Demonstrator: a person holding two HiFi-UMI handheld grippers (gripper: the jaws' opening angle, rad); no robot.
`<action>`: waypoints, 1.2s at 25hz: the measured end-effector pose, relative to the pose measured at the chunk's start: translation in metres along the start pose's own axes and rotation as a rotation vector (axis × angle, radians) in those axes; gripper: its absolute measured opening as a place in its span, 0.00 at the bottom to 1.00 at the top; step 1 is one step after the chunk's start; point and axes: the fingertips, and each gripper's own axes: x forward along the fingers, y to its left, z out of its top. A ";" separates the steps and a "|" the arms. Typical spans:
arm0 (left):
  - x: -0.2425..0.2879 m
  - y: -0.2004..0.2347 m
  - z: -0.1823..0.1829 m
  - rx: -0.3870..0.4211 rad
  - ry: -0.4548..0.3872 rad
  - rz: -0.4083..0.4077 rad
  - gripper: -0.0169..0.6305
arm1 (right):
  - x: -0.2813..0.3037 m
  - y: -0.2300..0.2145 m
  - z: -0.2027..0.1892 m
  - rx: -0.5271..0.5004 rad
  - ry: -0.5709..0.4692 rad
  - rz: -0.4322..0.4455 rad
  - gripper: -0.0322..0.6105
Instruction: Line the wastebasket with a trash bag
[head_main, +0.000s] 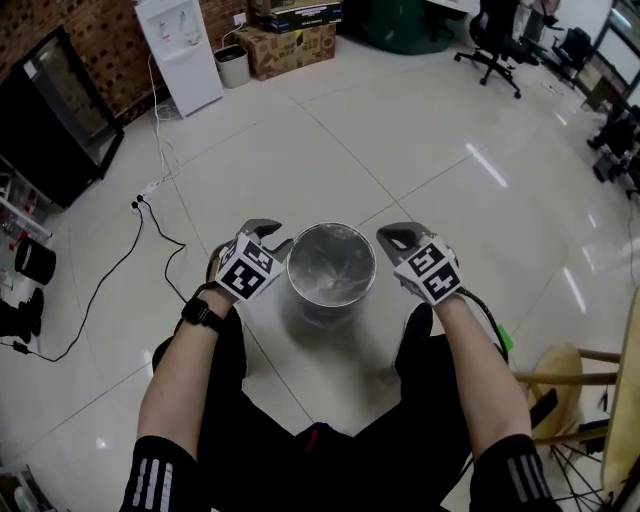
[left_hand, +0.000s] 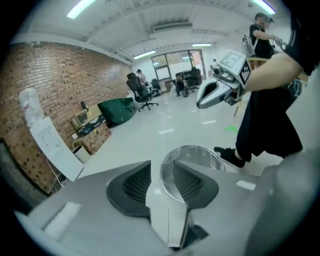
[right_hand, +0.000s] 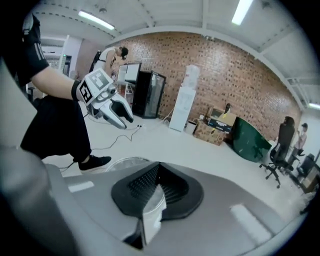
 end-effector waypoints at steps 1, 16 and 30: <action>-0.008 0.002 0.007 -0.029 -0.035 0.021 0.20 | -0.008 0.001 0.009 0.019 -0.035 0.006 0.06; -0.034 -0.022 0.058 -0.172 -0.265 -0.074 0.04 | -0.002 0.034 0.027 0.228 -0.169 0.157 0.06; -0.021 -0.020 0.057 -0.095 -0.214 -0.125 0.09 | -0.001 0.014 0.046 0.191 -0.198 0.138 0.06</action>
